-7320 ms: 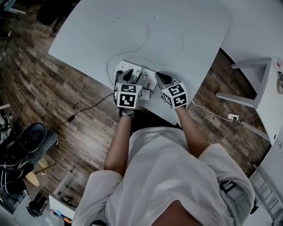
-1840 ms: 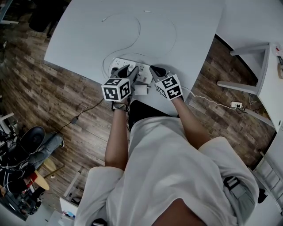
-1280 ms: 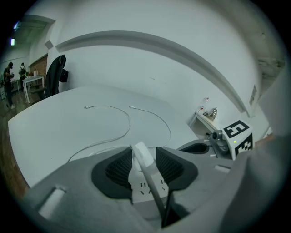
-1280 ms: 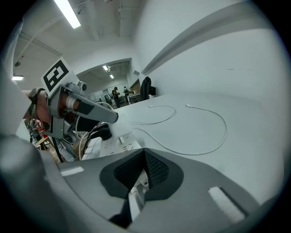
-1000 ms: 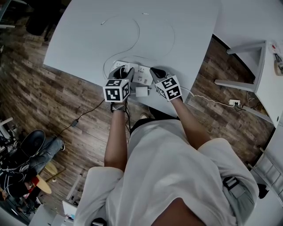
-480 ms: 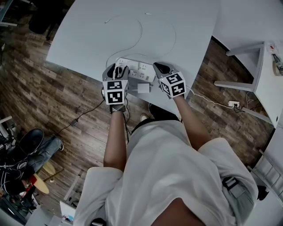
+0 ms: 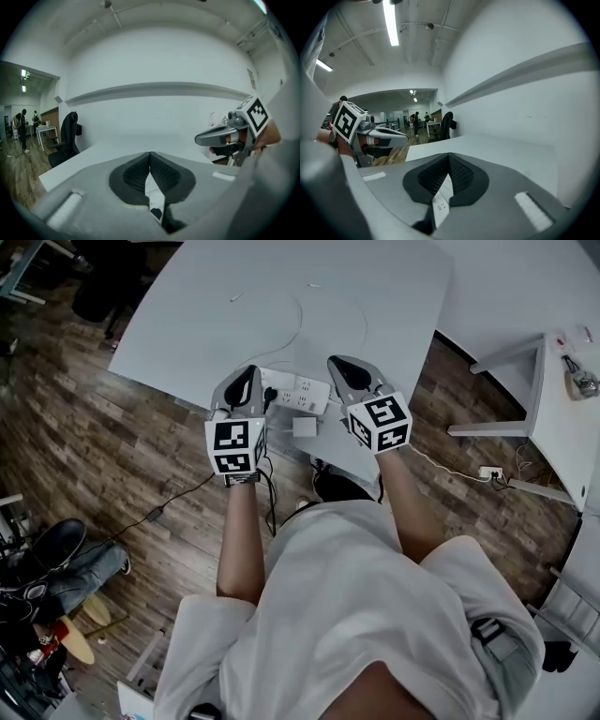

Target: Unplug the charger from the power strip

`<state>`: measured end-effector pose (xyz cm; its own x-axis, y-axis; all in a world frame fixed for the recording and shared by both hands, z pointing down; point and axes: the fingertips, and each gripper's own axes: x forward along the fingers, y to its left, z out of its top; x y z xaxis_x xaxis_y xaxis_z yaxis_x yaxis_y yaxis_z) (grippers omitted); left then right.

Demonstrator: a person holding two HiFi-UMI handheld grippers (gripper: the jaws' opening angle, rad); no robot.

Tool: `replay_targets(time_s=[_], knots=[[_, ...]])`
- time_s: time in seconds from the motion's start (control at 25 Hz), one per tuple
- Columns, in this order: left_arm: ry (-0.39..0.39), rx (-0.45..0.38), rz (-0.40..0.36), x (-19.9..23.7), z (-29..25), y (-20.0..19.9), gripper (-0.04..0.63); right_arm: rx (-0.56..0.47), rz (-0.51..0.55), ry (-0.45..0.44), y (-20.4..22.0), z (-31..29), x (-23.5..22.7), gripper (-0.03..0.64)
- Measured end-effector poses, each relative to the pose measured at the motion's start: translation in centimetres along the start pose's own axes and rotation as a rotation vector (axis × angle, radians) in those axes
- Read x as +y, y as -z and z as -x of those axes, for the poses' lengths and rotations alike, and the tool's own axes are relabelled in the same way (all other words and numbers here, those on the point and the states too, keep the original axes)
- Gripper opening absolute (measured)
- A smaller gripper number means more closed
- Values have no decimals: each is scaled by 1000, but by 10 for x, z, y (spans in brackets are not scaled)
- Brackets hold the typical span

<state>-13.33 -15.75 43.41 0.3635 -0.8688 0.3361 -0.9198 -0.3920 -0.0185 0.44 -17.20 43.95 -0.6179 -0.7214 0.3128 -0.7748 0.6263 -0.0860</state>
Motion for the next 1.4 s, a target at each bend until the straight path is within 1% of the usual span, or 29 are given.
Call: replay_targets(time_s=[0.16,0.28,0.44,0.64,0.92,1.12,1.4], knots=[[0,-91,-8,-2,25,-40,5,-83,34,-1,-44,21,10,2],[-4,-152,-34,-5,44,-69,5,-128,63,-14,-71,33,22,2],[-5,-207,-57,-11,65,-99,5,-187,93,-25,-101,50,36,2],[-9,-229,-52,-17,90,-116,5,-248,113,-65,-133,73,57,2],[-5,-257,-67,-31,123,-138,5,-290,125,-44,-162,103,69,2],[-14,-259,-87,-35,141,-141,5,-289,140,-53,-162,111,85,2],[-13,-264,-104,-39,149,-146,5,-296,140,-52,-165,123,91,2]])
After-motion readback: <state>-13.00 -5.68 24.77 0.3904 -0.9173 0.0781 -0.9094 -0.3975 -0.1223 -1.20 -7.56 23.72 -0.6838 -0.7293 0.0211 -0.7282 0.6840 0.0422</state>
